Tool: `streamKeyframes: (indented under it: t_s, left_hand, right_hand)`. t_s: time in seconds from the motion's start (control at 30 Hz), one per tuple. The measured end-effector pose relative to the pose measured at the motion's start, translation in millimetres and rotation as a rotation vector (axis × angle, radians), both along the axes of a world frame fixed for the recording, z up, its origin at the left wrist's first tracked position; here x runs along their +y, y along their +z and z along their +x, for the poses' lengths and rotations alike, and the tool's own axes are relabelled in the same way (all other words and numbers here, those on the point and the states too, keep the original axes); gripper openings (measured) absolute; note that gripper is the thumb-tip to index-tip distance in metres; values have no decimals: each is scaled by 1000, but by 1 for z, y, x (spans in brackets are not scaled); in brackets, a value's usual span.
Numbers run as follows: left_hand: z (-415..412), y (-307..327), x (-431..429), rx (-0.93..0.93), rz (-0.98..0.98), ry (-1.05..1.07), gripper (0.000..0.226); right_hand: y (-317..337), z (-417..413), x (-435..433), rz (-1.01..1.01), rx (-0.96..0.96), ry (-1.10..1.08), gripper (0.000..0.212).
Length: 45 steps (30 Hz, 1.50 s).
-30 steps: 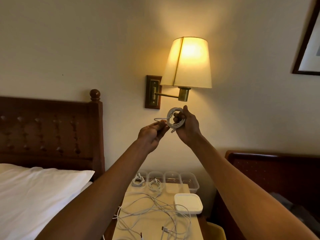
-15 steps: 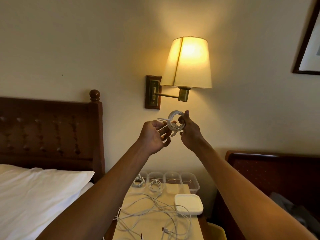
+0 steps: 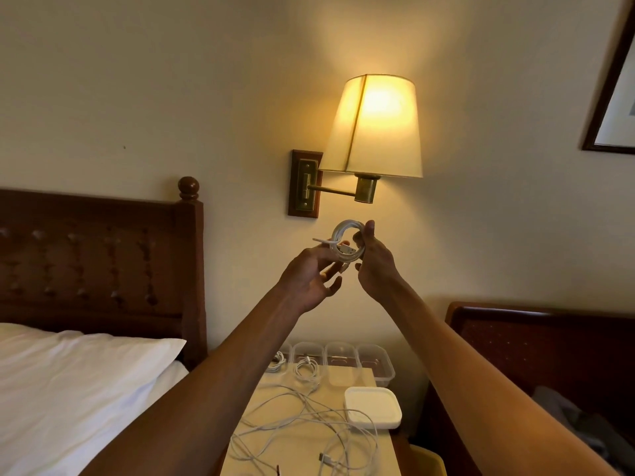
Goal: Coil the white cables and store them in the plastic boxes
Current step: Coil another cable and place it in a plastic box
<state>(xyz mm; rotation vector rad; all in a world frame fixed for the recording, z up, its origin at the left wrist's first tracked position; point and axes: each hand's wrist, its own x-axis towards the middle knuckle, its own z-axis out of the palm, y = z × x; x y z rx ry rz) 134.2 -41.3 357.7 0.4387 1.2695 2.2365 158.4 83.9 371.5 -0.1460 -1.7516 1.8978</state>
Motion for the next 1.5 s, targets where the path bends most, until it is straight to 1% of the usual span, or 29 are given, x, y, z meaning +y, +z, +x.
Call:
streamKeyframes:
  t_s: [0.1,0.13,0.2,0.27,0.3,0.4,0.5,0.6,0.67,0.7,0.77,0.87,0.93,1.03,1.1,1.17,1.3,1.37,1.47,1.5]
  left_hand:
    - [-4,3,-2,9,-26,28,35]
    - [-6,5,-3,11,-28,45,33]
    - [-11,7,-5,4,-28,79,23]
    - [-15,8,-7,-2,-24,108,15]
    - [-17,8,-8,1,-27,118,15]
    - [-24,10,-14,32,-78,147,25]
    - [-27,12,-19,47,-129,139,31]
    - [-27,14,-23,38,-148,96,33]
    - [-24,16,-24,57,-162,62,34]
    - [-23,17,-24,95,-199,65,32]
    - [-21,19,-22,199,-303,114,28]
    - [-20,17,-20,307,-415,192,31]
    - [-20,16,-20,318,-453,233,29]
    - [-19,17,-20,292,-472,280,21]
    - [-17,18,-20,287,-492,274,21]
    - [-17,19,-21,271,-462,244,23]
    - [-16,19,-20,254,-366,235,33]
    - [-16,18,-20,237,-344,207,45]
    - [-17,14,-22,179,-324,126,68]
    - [-18,12,-23,178,-333,112,73]
  right_hand:
    - [-1,-2,-2,9,-2,14,59]
    - [-1,-3,-3,16,-3,20,59]
    - [-2,-4,-5,55,-5,37,59]
    - [-3,-5,-6,133,-14,57,54]
    - [-3,-5,-6,176,-20,75,49]
    - [-7,-4,-1,231,-8,172,41]
    - [-12,-4,6,194,25,302,38]
    - [-14,-5,9,189,41,351,35]
    - [-17,-6,11,181,52,334,34]
    - [-19,-7,11,171,59,318,34]
    - [-21,-9,9,152,71,278,35]
    - [-23,-12,5,158,84,225,37]
    - [-23,-14,3,174,89,215,36]
    - [-24,-18,-2,185,98,190,35]
    - [-24,-21,-5,185,108,150,35]
    - [-25,-23,-6,179,112,116,36]
    - [-25,-24,-9,163,132,92,35]
    - [-25,-25,-10,142,137,75,35]
    - [-21,-26,-7,80,122,12,34]
    - [-20,-26,-6,71,115,-11,34]
